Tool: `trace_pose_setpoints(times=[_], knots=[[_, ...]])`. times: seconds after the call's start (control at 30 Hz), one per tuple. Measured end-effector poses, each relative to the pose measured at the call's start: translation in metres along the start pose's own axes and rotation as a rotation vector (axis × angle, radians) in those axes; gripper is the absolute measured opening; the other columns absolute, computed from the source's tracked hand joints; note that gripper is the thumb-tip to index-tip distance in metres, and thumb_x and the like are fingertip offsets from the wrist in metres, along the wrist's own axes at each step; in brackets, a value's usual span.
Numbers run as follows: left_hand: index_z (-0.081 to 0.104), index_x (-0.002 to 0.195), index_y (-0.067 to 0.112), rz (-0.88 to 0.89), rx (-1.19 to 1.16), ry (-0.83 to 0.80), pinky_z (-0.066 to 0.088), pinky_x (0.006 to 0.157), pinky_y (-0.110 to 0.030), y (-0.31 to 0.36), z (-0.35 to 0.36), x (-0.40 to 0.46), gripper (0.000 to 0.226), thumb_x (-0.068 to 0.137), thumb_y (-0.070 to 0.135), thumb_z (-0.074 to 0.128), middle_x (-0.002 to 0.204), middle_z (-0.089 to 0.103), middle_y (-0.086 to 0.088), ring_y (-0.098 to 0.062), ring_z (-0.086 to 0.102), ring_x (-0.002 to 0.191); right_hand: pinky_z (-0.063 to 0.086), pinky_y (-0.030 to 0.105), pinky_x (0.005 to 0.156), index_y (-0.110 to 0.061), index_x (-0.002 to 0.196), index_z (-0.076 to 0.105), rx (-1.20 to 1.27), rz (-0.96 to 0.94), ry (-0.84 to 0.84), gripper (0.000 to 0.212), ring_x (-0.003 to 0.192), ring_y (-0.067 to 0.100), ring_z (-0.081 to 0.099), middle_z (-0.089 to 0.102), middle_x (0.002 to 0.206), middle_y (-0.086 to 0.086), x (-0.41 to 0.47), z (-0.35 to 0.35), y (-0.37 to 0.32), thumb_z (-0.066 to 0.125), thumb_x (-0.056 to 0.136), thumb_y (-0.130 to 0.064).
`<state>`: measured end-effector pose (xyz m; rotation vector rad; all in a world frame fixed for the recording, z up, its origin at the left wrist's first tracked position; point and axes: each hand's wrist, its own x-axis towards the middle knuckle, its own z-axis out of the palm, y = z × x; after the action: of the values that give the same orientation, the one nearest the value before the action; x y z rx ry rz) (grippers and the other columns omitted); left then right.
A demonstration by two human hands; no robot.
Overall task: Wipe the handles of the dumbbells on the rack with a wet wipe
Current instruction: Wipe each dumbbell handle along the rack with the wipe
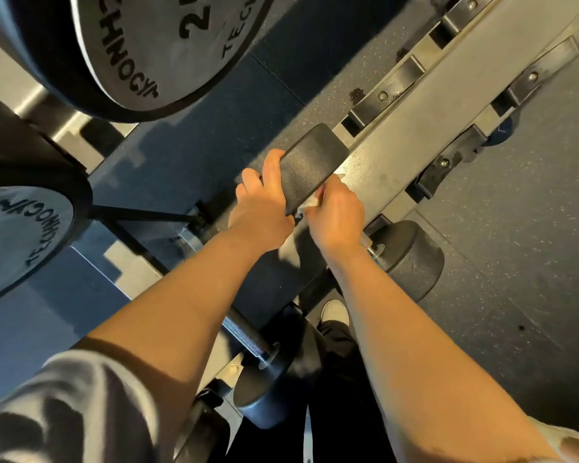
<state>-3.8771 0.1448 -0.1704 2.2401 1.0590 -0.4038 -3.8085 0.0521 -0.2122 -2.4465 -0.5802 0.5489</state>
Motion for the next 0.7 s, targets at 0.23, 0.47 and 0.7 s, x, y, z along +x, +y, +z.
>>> trace_pose_setpoints(times=[0.23, 0.47, 0.7], knots=[[0.014, 0.145, 0.029, 0.038, 0.021, 0.023, 0.049, 0.091, -0.046, 0.0, -0.004, -0.003, 0.089, 0.079, 0.011, 0.072, 0.127, 0.032, -0.015, -0.032, 0.043, 0.112, 0.033, 0.026, 0.062, -0.011, 0.099, 0.063, -0.319, -0.082, -0.236, 0.017, 0.084, 0.028, 0.06, 0.066, 0.095, 0.011, 0.006, -0.031, 0.012, 0.063, 0.087, -0.023], [0.011, 0.149, 0.024, 0.095, 0.025, 0.013, 0.049, 0.091, -0.045, -0.001, -0.007, -0.006, 0.087, 0.083, 0.013, 0.067, 0.127, 0.033, -0.019, -0.033, 0.045, 0.107, 0.04, 0.028, 0.071, -0.01, 0.113, 0.06, -0.712, -0.196, -0.471, 0.033, 0.096, 0.027, 0.061, 0.064, 0.106, 0.01, 0.001, -0.058, 0.026, 0.053, 0.091, -0.033], [0.009, 0.149, 0.025, 0.076, 0.003, -0.004, 0.046, 0.092, -0.046, 0.002, -0.009, -0.009, 0.088, 0.083, 0.01, 0.066, 0.128, 0.031, -0.018, -0.034, 0.042, 0.11, 0.04, 0.027, 0.07, -0.011, 0.107, 0.06, -0.886, -0.264, -0.819, 0.03, 0.094, 0.028, 0.057, 0.063, 0.107, 0.011, 0.012, -0.084, 0.038, 0.054, 0.09, -0.035]])
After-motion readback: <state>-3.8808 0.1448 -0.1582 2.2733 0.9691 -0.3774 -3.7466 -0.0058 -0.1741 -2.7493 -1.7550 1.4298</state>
